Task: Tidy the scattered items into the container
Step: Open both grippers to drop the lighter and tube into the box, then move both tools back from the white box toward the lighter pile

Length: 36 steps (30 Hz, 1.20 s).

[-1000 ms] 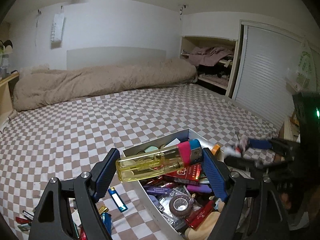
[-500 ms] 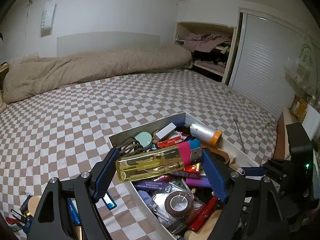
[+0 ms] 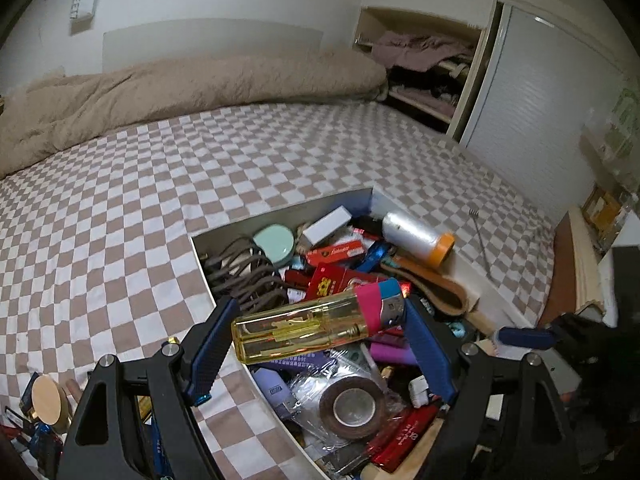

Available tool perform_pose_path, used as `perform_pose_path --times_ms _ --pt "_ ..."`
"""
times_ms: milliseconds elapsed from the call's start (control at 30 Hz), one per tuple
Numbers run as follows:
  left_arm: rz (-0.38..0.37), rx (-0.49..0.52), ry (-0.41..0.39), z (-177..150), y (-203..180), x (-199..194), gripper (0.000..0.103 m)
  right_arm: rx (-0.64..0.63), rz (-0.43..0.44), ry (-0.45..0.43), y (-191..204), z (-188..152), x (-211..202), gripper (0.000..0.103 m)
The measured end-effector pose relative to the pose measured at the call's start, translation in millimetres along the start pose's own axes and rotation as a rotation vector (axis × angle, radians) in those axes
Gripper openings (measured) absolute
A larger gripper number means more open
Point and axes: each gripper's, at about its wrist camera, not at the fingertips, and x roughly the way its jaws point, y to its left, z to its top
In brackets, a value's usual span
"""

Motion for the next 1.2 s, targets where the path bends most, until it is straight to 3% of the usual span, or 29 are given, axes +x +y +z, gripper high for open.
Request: perform_pose_path --times_ms 233,367,600,733,867,1200 --pt "0.003 -0.019 0.131 -3 4 29 0.082 0.053 0.011 -0.008 -9 2 -6 0.09" --pt "0.006 -0.01 0.168 -9 2 35 0.082 0.066 0.022 -0.006 -9 2 -5 0.09" --pt "0.009 0.009 0.171 -6 -2 38 0.082 0.051 0.031 -0.007 -6 3 -6 0.09" --pt "-0.008 0.036 0.212 -5 -6 45 0.082 0.052 0.034 -0.005 -6 4 -6 0.09" --pt "0.006 0.024 0.212 -5 -4 43 0.099 0.056 0.032 -0.003 -7 4 -4 0.09" --pt "0.026 0.033 0.195 -5 -2 34 0.099 0.083 0.041 0.006 -8 2 -5 0.09"
